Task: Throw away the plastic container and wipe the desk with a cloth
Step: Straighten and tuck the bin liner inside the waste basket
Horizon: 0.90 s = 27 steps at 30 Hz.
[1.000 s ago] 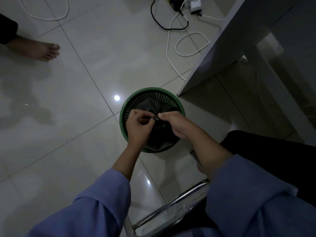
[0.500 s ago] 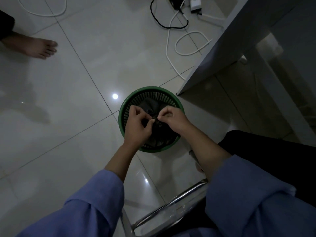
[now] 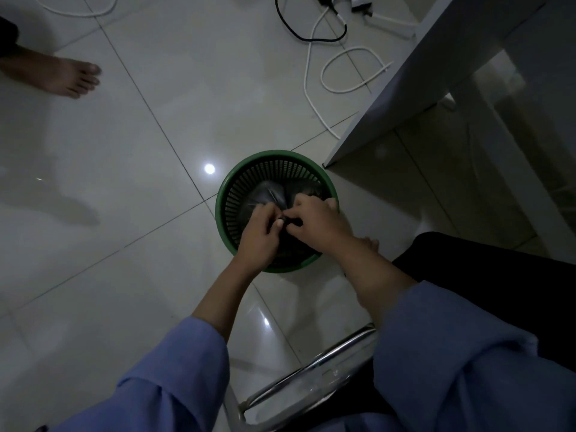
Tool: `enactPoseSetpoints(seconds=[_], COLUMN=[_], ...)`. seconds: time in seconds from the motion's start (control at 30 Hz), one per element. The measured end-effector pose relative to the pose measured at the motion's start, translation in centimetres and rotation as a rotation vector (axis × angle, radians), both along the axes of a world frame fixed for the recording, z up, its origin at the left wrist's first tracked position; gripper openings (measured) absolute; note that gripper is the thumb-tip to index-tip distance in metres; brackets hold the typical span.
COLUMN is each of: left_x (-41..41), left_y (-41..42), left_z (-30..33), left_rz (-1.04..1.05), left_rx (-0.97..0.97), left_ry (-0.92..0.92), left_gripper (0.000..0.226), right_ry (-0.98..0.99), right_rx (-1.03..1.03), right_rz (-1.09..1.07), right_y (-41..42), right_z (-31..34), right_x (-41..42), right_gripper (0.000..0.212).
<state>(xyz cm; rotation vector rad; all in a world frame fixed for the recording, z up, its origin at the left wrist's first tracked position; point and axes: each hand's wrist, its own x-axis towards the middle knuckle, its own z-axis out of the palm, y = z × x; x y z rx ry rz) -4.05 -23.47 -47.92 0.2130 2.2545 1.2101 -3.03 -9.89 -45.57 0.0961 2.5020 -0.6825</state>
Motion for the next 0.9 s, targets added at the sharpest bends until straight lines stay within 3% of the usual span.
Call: enactPoseSetpoints(seconds=[0.13,0.3,0.4,0.6,0.77,0.9], left_x=[-0.2,-0.6,-0.6,-0.6,0.0,0.8], left_y=[-0.2,-0.2,-0.2,-0.7,-0.9,-1.0], left_z=[0.0,0.1,0.0,0.2,-0.3,-1.1], left_rz=[0.056,0.169,0.218,0.202,0.183,0.215], left_rx=[0.027,0.016,0.018,-0.039,-0.045,-0.058], left_ry=[-0.154,-0.240,-0.242,-0.199,-0.223,-0.220], left_gripper=[0.022,0.007,0.005,0.004,0.006,0.007], right_ry=[-0.011,0.212,0.289,0.244,0.146,0.085], right_rx=[0.032,0.017,0.050,0.148,0.168,0.089], right_rz=[-0.016,-0.113,-0.121,-0.054,0.067,0.032], right_y=[-0.6,-0.9,-1.1,-2.1,-1.9,-1.5], right_z=[-0.3,-0.5,-0.2,-0.6,-1.2,-1.9], right_x=[0.2,0.7,0.5,0.3,0.4,0.7], right_gripper=[0.032,0.045,0.037,0.020,0.027,0.030])
